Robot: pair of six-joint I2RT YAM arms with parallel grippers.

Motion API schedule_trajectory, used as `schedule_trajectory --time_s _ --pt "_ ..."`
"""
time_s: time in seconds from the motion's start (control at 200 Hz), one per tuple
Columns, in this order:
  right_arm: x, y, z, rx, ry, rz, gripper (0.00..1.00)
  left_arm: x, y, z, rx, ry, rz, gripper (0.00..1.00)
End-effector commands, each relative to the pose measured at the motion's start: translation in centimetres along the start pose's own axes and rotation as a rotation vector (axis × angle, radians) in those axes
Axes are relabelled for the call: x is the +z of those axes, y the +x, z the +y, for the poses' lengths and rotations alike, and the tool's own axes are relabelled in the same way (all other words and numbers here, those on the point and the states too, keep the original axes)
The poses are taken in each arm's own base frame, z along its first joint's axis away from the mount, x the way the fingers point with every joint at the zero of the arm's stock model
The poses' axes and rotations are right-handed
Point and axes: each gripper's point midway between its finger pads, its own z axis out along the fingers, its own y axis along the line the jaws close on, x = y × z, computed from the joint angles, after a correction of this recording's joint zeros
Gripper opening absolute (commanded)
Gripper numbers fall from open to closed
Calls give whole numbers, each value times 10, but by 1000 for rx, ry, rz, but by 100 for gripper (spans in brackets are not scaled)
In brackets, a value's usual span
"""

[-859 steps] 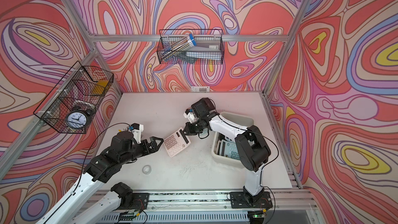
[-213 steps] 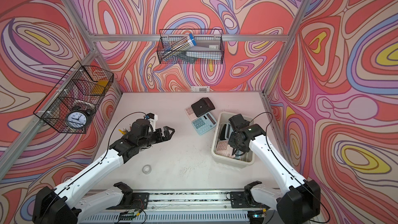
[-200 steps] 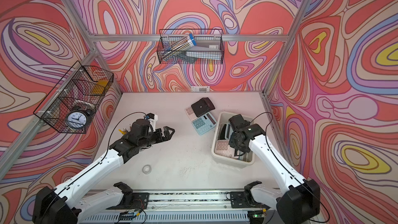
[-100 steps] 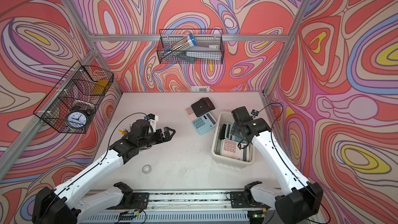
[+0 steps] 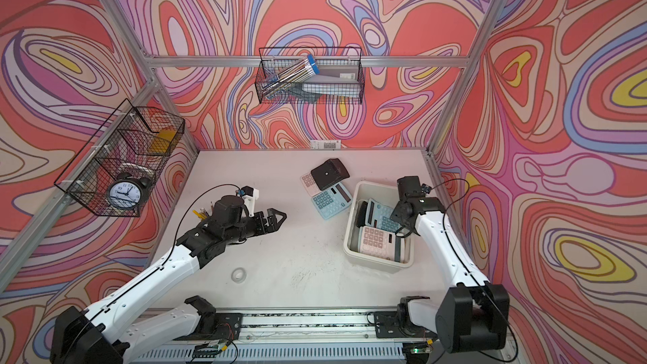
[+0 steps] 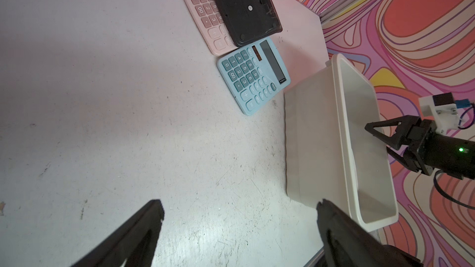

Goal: Put the calculator in the storage box
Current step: Pick up the storage box at the center of the board.

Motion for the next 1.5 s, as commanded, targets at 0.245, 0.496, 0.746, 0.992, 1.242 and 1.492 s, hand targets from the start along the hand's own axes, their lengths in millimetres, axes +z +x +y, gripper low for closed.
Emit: schedule_trajectory --time_s 0.245,0.496,0.746,0.992,1.242,1.492 --pt "-4 10 25 -66 -178 7 29 4 11 -1 3 -1 42 99" --pt "-5 23 38 -97 -264 55 13 5 12 -5 10 6 45 99" --pt "-22 33 52 -143 -376 78 2 3 11 -7 15 8 40 99" --pt "-52 38 62 -182 -465 72 0 -1 10 -9 18 11 34 99" --pt "-81 44 79 -234 -608 77 0 -6 7 -11 23 14 22 99" --pt "-93 57 123 -332 -752 106 0 -19 3 -11 31 3 -9 99"
